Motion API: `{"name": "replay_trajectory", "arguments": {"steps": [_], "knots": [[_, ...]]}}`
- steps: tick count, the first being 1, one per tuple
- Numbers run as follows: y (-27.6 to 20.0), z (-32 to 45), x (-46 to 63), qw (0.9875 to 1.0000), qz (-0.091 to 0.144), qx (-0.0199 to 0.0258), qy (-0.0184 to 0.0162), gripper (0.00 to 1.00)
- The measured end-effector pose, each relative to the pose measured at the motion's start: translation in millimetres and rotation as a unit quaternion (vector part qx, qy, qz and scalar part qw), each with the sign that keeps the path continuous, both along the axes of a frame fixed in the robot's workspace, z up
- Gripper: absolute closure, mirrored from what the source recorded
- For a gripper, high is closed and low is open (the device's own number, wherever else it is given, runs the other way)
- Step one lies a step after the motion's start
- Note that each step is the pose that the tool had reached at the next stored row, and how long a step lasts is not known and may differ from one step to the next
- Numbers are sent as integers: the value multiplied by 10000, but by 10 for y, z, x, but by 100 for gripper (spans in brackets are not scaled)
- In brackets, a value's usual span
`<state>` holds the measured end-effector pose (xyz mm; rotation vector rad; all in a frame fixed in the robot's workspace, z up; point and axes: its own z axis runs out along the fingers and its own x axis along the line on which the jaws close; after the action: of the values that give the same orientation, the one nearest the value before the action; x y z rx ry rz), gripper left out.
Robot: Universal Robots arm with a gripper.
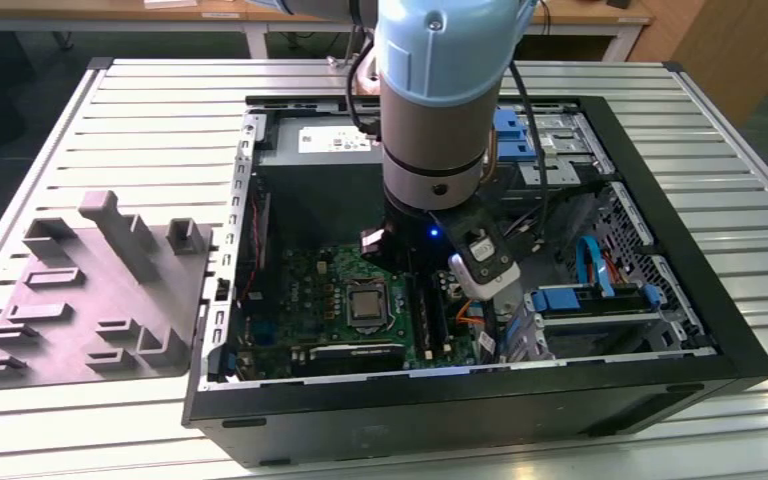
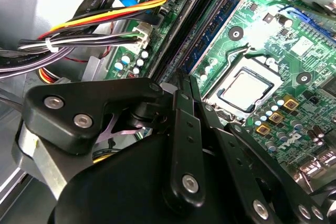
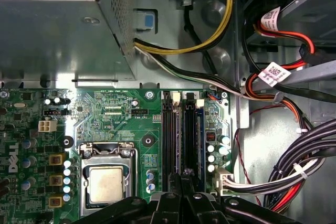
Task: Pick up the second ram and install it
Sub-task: 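Insert the second ram into the second slot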
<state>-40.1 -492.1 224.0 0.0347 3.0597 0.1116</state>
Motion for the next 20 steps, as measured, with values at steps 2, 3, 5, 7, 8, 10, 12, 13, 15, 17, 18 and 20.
{"name": "replay_trajectory", "arguments": {"steps": [2,3,5,7,8,10,12,13,15,17,18,20], "knots": [[0,-1,-1,10000,10,0,-1,88],[0,-1,-1,10000,16,0,-2,88],[0,-3,-2,10000,38,0,-4,88],[-1,-4,-2,10000,57,-1,-6,88],[0,-6,-3,10000,61,-1,-7,88],[0,-14,-7,10000,65,1,-10,88],[0,-15,-9,10000,69,-1,-13,88],[0,-16,-10,10000,70,-1,-14,88],[1,-26,-12,10000,69,2,-18,88],[0,-40,-16,10000,69,0,-21,88],[0,-41,-17,10000,69,-1,-22,88],[0,-47,-17,10000,70,-1,-24,88]]}}
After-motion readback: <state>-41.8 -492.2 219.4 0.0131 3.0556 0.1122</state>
